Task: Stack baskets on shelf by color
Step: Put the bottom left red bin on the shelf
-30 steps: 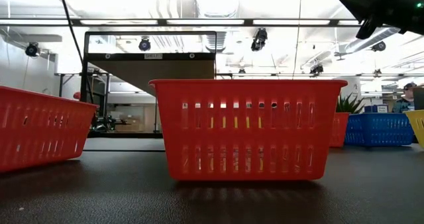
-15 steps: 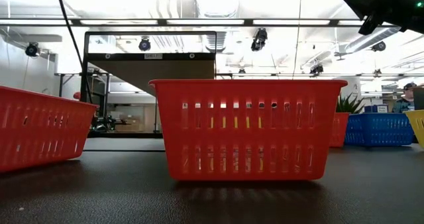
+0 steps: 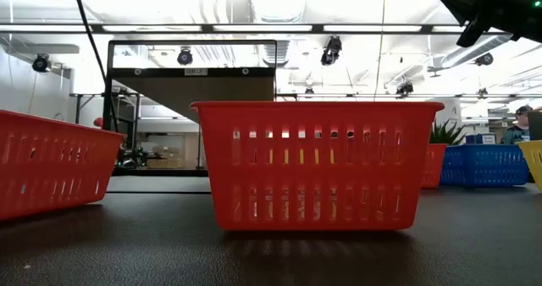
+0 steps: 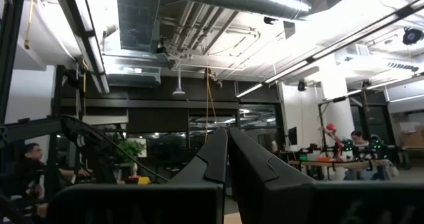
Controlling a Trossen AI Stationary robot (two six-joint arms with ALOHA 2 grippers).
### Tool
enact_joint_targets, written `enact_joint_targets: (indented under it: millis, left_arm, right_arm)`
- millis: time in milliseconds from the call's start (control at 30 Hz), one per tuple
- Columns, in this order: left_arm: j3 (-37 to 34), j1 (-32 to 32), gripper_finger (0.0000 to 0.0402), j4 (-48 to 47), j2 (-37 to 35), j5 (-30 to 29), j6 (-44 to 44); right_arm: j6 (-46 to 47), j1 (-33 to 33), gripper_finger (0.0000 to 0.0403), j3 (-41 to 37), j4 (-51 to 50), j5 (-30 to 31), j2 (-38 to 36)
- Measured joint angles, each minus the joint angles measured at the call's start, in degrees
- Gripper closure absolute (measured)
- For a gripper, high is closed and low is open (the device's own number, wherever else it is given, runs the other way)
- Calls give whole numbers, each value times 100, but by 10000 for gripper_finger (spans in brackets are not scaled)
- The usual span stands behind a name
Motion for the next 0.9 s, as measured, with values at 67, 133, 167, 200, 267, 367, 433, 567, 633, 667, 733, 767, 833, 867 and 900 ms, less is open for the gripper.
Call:
enact_joint_targets:
  millis: [67,133,167,200,267,367,433,567,633,667,733,767,833,867,900]
  left_arm:
    - [-55,3,363,-21,-7,-13,-1]
    - [-174,1,335,-31,-7,-13,-5]
    - [-232,1,320,-32,-7,-13,-8]
    - [-281,1,304,-28,-7,-13,-6]
    - [-391,1,273,-15,-18,-14,-1]
    - [-550,1,233,-15,-35,-108,8]
    - [-677,1,218,-1,-46,-122,19]
    - [-911,1,211,98,-42,-122,21]
    - [-1042,1,210,327,-44,-128,21]
    - [-1123,1,210,501,-44,-139,23]
    - [-1254,1,210,766,-44,-181,18]
    - [-1284,1,212,817,-44,-184,14]
    - [-1302,1,220,866,-37,-191,12]
    - [-1302,1,228,878,-35,-205,12]
    - [-1302,1,237,877,-33,-235,12]
  right_arm:
    - [40,0,394,0,-2,-2,0]
    - [45,0,394,0,-3,-8,0]
    - [55,0,394,0,-4,-13,0]
    - [86,0,394,0,-4,-27,0]
    - [110,0,394,0,-7,-42,0]
    - [108,0,394,0,-64,-42,0]
    - [108,0,394,0,-126,-42,0]
    - [108,0,394,0,-167,-42,0]
    - [106,0,394,0,-185,-42,0]
    - [106,0,394,0,-211,-42,0]
    - [101,0,394,0,-271,-44,0]
    - [103,0,394,0,-283,-42,0]
    - [102,0,394,0,-305,-42,0]
    - [102,0,394,0,-309,-43,0]
    - [103,0,394,0,-308,-44,0]
